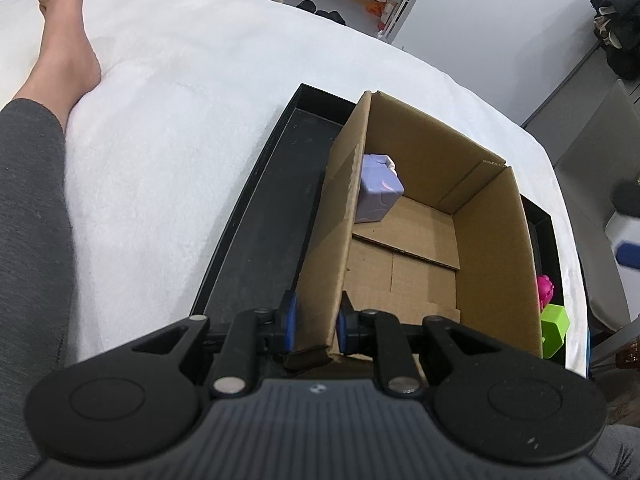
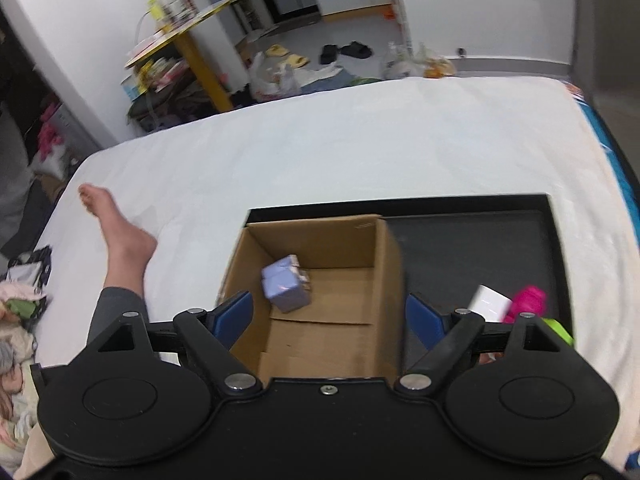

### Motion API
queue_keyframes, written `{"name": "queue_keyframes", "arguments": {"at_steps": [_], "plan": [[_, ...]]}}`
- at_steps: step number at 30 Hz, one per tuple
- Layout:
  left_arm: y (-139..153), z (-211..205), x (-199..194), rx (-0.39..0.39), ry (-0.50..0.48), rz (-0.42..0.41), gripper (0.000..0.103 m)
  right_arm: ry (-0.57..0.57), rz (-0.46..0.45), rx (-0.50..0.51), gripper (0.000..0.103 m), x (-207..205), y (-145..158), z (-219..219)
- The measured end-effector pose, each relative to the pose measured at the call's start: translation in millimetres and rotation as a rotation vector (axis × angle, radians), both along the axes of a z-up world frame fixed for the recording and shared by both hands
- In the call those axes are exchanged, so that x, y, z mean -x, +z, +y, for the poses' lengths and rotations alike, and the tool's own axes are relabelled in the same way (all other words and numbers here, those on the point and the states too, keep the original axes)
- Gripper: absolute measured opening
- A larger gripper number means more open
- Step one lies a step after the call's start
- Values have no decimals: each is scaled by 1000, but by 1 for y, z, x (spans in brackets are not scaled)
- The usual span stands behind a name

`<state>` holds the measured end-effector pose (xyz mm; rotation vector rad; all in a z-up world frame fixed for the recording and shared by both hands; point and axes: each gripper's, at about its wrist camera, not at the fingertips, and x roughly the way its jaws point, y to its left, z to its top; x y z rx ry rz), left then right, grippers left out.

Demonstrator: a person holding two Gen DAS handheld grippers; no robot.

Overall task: Organize rigid objects
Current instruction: 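Lower the lavender cube into the box and open the right tool, then move the right tool to the blue-red figure and grasp it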

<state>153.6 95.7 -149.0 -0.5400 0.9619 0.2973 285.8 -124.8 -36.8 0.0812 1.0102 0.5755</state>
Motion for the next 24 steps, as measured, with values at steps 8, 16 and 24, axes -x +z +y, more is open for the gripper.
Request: {"name": "queue_keyframes", "arguments": {"at_steps": [8, 16, 24], "plan": [[1, -3, -1, -13, 1, 8, 18, -94, 48, -10, 79, 5, -15, -45], [1, -4, -2, -19, 1, 10, 18, -125, 86, -23, 74, 8, -30, -72], [1, -4, -2, -20, -1, 10, 18, -106, 137, -2, 67, 10, -52, -78]]}}
